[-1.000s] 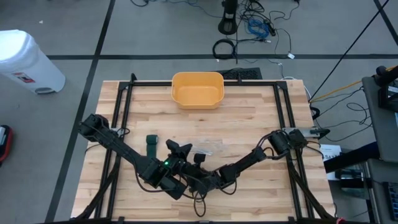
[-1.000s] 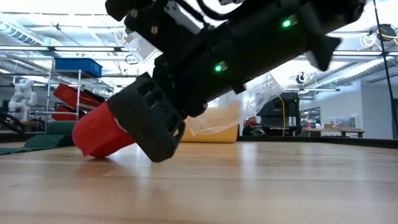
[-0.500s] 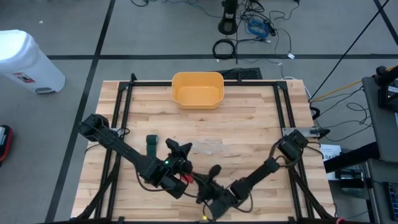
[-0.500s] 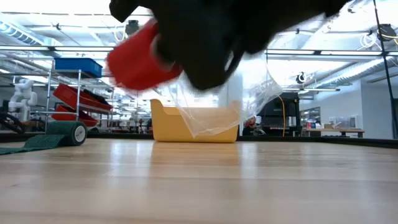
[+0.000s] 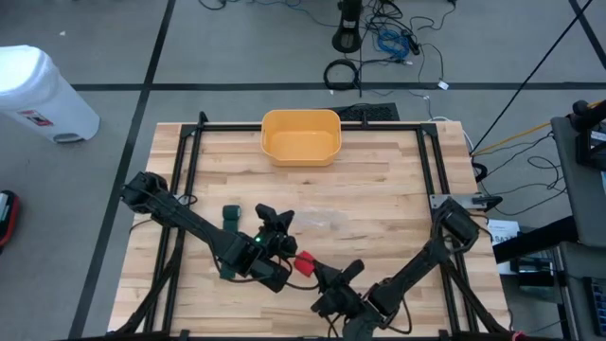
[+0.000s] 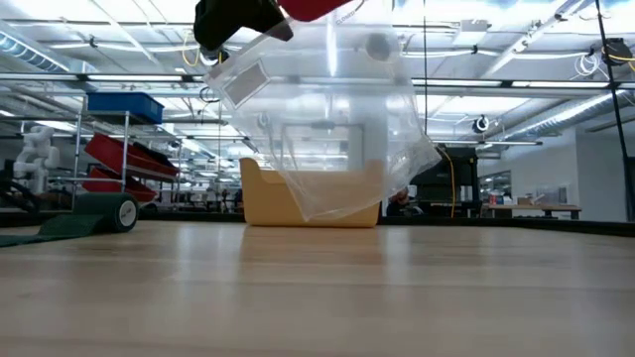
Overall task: Roll bandage
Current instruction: Put the rolled red bandage into the transparent zip bag
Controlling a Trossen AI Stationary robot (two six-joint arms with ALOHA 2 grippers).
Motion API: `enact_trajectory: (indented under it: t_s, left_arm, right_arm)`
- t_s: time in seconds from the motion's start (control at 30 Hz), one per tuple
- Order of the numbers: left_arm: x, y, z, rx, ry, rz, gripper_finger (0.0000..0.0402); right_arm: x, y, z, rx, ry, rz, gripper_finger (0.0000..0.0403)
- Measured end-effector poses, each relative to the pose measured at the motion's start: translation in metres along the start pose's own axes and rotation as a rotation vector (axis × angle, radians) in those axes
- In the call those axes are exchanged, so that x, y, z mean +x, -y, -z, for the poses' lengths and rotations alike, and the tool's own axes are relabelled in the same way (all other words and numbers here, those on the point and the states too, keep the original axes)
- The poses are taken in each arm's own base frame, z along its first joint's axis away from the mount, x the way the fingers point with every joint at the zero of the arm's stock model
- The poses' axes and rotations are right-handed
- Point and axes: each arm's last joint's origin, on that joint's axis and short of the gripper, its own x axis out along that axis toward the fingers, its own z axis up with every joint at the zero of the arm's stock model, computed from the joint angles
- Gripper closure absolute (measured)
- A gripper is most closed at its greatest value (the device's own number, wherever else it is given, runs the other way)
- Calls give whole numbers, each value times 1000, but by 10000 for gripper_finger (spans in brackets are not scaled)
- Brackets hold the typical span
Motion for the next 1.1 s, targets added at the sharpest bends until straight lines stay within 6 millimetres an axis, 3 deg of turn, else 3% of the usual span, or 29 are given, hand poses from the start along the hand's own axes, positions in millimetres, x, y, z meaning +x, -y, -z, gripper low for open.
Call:
enact_trajectory:
  t_s: [0.53, 0.87, 1.1]
  left_arm:
    - [-6, 2, -1, -30, 19, 6, 398]
    - [-3, 2, -1, -64, 9, 40, 398]
    - [-3, 2, -1, -85, 8, 43, 398]
  right_arm:
    - [2, 40, -27, -47, -3, 4, 398]
    - [29, 63, -38, -5, -44, 53, 398]
    - [35, 64, -38, -1, -53, 63, 397]
